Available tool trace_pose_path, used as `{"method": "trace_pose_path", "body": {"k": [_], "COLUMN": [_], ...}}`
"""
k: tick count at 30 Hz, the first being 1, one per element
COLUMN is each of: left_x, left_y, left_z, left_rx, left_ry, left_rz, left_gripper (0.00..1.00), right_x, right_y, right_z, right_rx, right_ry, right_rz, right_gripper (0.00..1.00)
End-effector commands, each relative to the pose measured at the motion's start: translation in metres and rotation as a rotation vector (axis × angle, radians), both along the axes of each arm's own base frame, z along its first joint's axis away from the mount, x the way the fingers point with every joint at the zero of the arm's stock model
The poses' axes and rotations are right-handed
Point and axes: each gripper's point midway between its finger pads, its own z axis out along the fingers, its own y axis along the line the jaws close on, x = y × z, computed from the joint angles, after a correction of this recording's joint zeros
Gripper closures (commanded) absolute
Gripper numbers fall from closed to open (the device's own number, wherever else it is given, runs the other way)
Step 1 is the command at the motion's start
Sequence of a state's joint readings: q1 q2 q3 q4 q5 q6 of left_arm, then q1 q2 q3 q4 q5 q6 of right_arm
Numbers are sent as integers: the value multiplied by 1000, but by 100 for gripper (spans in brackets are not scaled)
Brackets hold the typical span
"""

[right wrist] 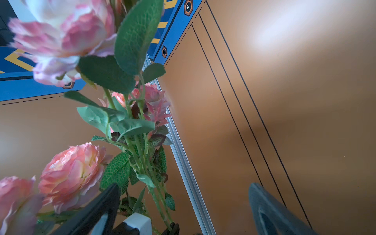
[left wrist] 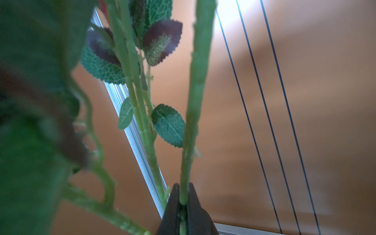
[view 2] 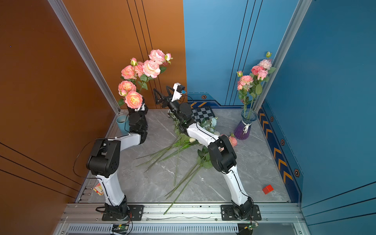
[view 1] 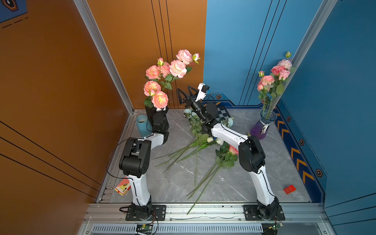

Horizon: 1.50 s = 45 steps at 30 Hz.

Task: Place the pink flowers into the vase
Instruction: Place the flower in the vase.

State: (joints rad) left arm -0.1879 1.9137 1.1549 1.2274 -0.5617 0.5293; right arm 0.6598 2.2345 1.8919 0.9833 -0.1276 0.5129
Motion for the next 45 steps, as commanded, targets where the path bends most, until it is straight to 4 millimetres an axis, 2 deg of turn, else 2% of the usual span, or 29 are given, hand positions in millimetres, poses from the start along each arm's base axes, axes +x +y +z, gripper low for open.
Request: {"method": "trace_pose_path", "body": {"k": [1, 7, 8, 18, 45], "left_x": [0, 3, 4, 5, 18], "left_y": [12, 18, 20, 38, 20], "left_z": [9, 2, 0, -11, -37], "left_rx": [-39, -55, -59, -99, -137], "left_ry": [-20, -10, -6, 9, 65], "left_rz": [36, 41, 45, 59, -8], "left_gripper": [100, 100, 100, 100, 100], "right_x": [-18, -18, -15, -15, -14], "right_y": [-18, -23, -21, -20, -23], "right_z": [31, 24, 11, 0, -10], "right_rx": [73, 79, 66, 64, 63], "right_ry": [-62, -48, -25, -3, 11], "right_rz": [12, 14, 15, 26, 31], "right_gripper": [0, 0, 0, 0, 0]}}
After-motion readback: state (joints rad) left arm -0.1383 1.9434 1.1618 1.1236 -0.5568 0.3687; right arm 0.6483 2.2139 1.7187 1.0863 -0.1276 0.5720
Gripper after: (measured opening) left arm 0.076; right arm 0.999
